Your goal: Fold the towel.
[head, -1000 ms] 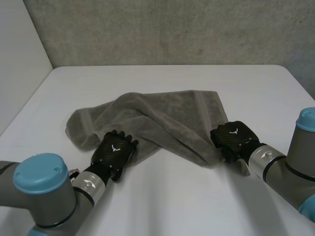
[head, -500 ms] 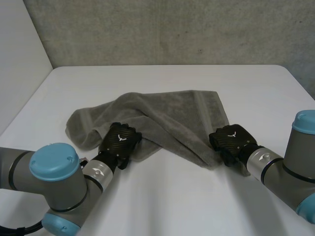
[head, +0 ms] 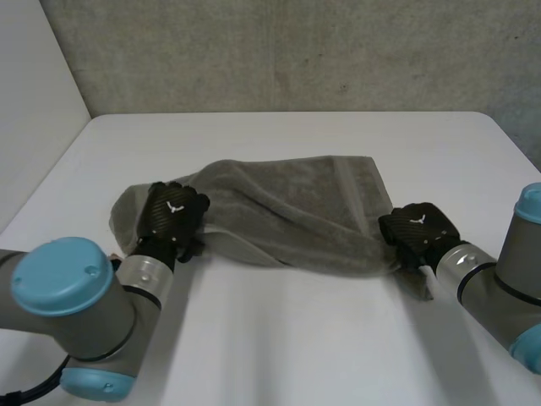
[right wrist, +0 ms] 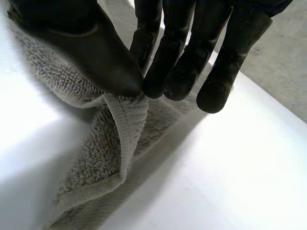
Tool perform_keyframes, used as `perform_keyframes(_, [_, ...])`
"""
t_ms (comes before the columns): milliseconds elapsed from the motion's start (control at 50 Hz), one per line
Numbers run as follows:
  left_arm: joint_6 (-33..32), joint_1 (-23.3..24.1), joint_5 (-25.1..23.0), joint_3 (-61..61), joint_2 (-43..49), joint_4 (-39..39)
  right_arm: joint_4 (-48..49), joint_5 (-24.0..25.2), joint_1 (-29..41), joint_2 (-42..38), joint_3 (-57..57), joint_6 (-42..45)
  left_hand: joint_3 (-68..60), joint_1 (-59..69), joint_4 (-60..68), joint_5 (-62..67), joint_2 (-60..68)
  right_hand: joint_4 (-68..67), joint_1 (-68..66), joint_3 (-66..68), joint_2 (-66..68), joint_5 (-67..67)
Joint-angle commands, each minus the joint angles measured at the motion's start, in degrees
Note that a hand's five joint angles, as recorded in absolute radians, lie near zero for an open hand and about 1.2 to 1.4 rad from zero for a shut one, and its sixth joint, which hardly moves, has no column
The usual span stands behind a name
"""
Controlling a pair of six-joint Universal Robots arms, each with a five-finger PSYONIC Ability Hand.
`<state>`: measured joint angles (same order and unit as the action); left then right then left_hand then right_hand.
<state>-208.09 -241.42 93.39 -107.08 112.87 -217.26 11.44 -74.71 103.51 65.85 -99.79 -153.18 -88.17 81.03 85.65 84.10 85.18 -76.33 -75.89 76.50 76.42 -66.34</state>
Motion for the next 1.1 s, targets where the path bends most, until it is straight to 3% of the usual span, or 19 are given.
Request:
perform_keyframes(20, [0.8, -1.2, -0.3, -2.7, -7.3, 0.1, -0.5, -0.9, -1.1, 4.9, 0.4, -0.4, 8.2, -1.0, -5.7, -14.1, -5.2, -3.7, -4.1, 3.5, 3.6, -3.7])
perform_keyframes(160, [5.3, -1.6, -0.5, -2.4, -10.7, 0.4, -0.9, 0.0, -1.0, 6.8, 1.0, -4.7, 8.2, -1.0, -5.7, -14.1, -5.2, -3.7, -4.1, 3.5, 3.6, -3.7])
perform_keyframes(180, [6.8, -2.1, -0.5, -2.2, -10.7, 0.7, -0.9, -0.1, -0.9, 6.6, 1.2, -5.6, 8.2, -1.0, -5.7, -14.1, -5.2, 11.6, 11.2, -11.8, -11.7, 11.6])
perform_keyframes(200, [8.1, -3.3, -0.5, -2.0, -10.7, 0.8, -0.9, -0.1, -0.9, 6.6, 1.2, -5.6, 8.2, -1.0, -5.7, -14.1, -5.2, 11.7, 11.3, -11.9, -11.8, 11.8])
perform_keyframes(220, [8.1, -3.3, -0.5, -2.0, -10.7, 0.8, -0.9, -0.1, -0.9, 6.4, 1.2, -6.2, 8.2, -1.0, -5.7, -14.1, -5.2, 31.4, 31.0, -31.6, -31.5, 31.4])
perform_keyframes(240, [9.2, -4.8, -0.6, -1.9, -10.4, 0.9, -0.9, -0.1, -1.2, 6.1, 1.2, -6.6, 8.2, -1.0, -5.7, -14.1, -5.2, 40.4, 40.0, -40.6, -40.5, 40.4])
perform_keyframes(300, [9.9, -7.5, -0.9, -2.0, -9.8, 1.2, -1.0, -0.2, -1.6, 5.3, 1.7, -6.6, 8.2, -1.0, -5.7, -14.1, -5.2, 44.7, 44.3, -44.9, -44.8, 44.7])
perform_keyframes(420, [10.0, -8.6, -2.2, -1.3, -7.5, 2.3, -4.5, 0.3, -3.5, 5.9, 2.2, -5.9, 8.2, -1.0, -5.7, -14.1, -5.2, 47.1, 46.6, -47.2, -47.2, 47.1])
perform_keyframes(540, [10.2, -8.9, -2.3, -1.1, -7.2, 3.0, -13.9, 1.0, -5.6, 6.3, 2.5, -4.2, 8.2, -1.0, -5.7, -14.1, -5.2, 48.2, 47.8, -48.4, -48.3, 48.3])
perform_keyframes(640, [10.2, -8.8, -2.3, -1.2, -7.2, 3.1, -16.9, 3.9, -6.8, 7.3, -1.3, -3.6, 8.2, -1.0, -5.7, -14.1, -5.2, 49.9, 49.5, -50.1, -50.0, 49.9])
perform_keyframes(680, [10.1, -8.8, -2.3, -1.2, -7.2, 3.1, -14.8, 7.3, -8.4, 8.9, -5.4, -3.5, 8.2, -1.0, -5.7, -14.1, -5.2, 49.9, 49.5, -50.1, -50.0, 49.9])
perform_keyframes(780, [10.1, -8.8, -2.3, -1.3, -7.2, 3.1, -8.9, 10.4, -9.5, 8.9, -9.5, -3.6, 8.2, -1.0, -5.7, -14.1, -5.2, 49.8, 49.3, -49.9, -49.9, 49.8])
perform_keyframes(1100, [10.1, -8.4, -2.5, -1.8, -7.3, 3.0, -0.1, 10.5, -8.7, 5.2, -11.3, -1.0, 8.2, -1.0, -5.7, -14.1, -5.2, 48.7, 48.3, -48.9, -48.8, 48.8])
